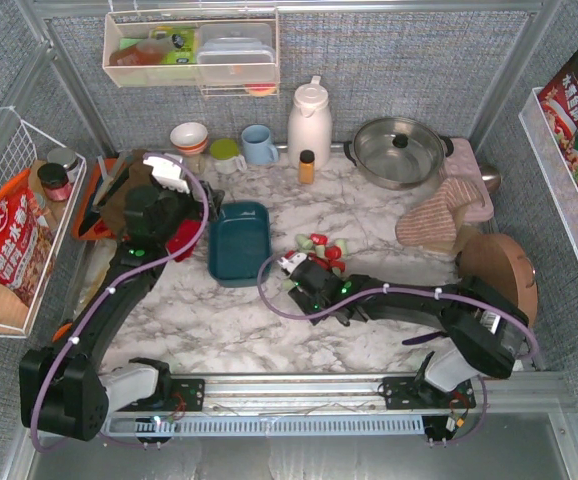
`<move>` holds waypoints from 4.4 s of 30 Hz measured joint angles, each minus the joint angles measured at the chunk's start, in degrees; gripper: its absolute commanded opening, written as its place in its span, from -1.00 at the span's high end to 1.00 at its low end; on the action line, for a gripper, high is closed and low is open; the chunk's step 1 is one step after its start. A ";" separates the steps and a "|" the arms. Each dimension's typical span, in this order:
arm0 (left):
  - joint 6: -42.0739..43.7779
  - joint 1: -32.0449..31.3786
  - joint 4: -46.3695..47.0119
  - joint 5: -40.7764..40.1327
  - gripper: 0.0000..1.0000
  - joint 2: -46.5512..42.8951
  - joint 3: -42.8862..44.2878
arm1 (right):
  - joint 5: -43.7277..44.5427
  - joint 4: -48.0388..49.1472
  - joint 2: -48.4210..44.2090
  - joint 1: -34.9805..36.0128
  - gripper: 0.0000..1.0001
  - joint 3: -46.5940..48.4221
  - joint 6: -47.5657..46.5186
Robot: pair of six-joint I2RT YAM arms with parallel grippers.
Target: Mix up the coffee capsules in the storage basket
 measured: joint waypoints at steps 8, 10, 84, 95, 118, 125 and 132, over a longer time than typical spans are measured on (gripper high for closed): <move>0.31 -0.70 -0.13 -0.79 -0.92 0.37 0.09 | -1.84 -1.92 4.02 -0.31 0.23 3.58 -1.95; 0.35 -0.79 -0.28 -0.79 -0.93 0.48 0.20 | -1.92 -2.25 4.37 -0.31 0.28 4.02 -2.32; -7.91 -18.40 -6.54 35.19 0.70 19.15 10.82 | -6.97 63.98 -13.90 -5.90 0.47 -17.27 -33.44; -7.34 -18.47 -6.43 29.79 0.86 17.75 10.32 | -6.64 60.43 -14.34 -5.99 -0.55 -15.76 -33.97; -7.76 -13.53 -15.50 -20.35 0.48 27.71 13.42 | 0.15 25.75 -9.11 -7.76 -0.28 -4.70 -14.38; -10.69 -9.75 -20.46 -17.40 -0.27 32.94 18.21 | -3.17 15.45 -6.91 -7.74 -0.18 -1.77 -13.27; -11.54 -9.51 -21.55 -14.23 -0.56 31.93 18.56 | -4.72 8.24 -4.07 -7.85 -0.12 -0.83 -11.56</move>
